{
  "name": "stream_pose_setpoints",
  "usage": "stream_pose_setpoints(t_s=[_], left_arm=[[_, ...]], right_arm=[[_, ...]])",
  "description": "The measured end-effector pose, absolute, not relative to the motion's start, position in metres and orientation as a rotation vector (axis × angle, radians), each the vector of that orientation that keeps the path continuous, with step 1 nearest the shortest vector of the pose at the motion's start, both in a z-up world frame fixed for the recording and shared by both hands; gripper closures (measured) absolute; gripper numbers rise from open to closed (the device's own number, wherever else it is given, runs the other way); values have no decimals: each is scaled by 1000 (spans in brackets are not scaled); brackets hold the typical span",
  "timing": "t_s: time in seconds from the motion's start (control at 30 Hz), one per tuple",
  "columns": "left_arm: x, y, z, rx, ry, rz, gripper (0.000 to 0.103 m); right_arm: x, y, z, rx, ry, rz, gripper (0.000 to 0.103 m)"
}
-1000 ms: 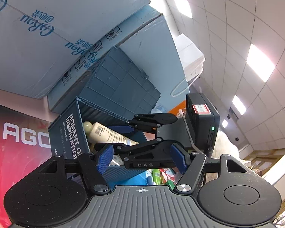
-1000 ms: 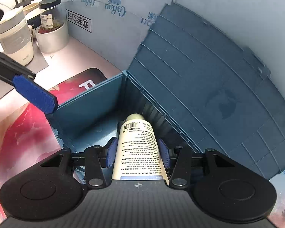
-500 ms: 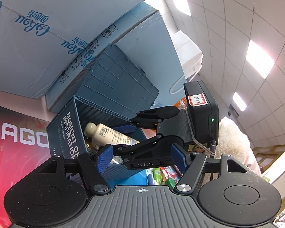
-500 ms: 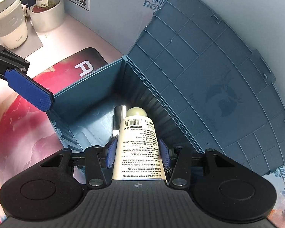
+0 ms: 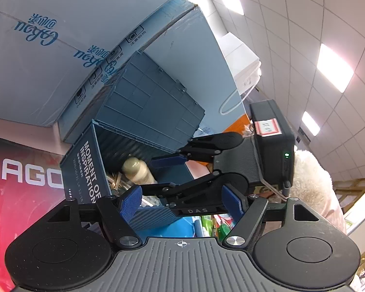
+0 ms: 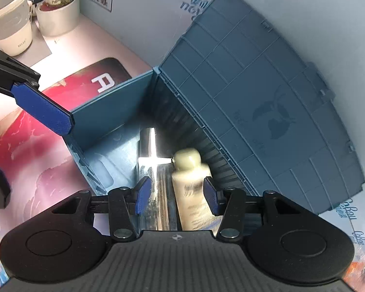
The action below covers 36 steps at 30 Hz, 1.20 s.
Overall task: Organize rigid objects
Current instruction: 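Open the right tool to release the cream tube and withdraw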
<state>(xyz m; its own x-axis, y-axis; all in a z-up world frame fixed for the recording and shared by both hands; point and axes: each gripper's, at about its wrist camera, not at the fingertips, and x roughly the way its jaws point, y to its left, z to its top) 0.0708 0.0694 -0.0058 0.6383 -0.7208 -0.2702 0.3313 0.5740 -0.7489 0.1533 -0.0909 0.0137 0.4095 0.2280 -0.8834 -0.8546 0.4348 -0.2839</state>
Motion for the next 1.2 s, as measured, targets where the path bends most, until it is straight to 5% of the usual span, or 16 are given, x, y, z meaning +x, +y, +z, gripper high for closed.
stream_pose_setpoints(t_s=[0.47, 0.87, 1.2], left_arm=[[69, 66, -4, -704, 607, -677, 29], [65, 60, 0, -675, 587, -679, 28], [45, 34, 14, -550, 475, -717, 23]], right_arm=[[116, -123, 36, -773, 702, 762, 44], [46, -178, 40, -523, 383, 666, 12], [-17, -223, 10, -273, 220, 501, 3]])
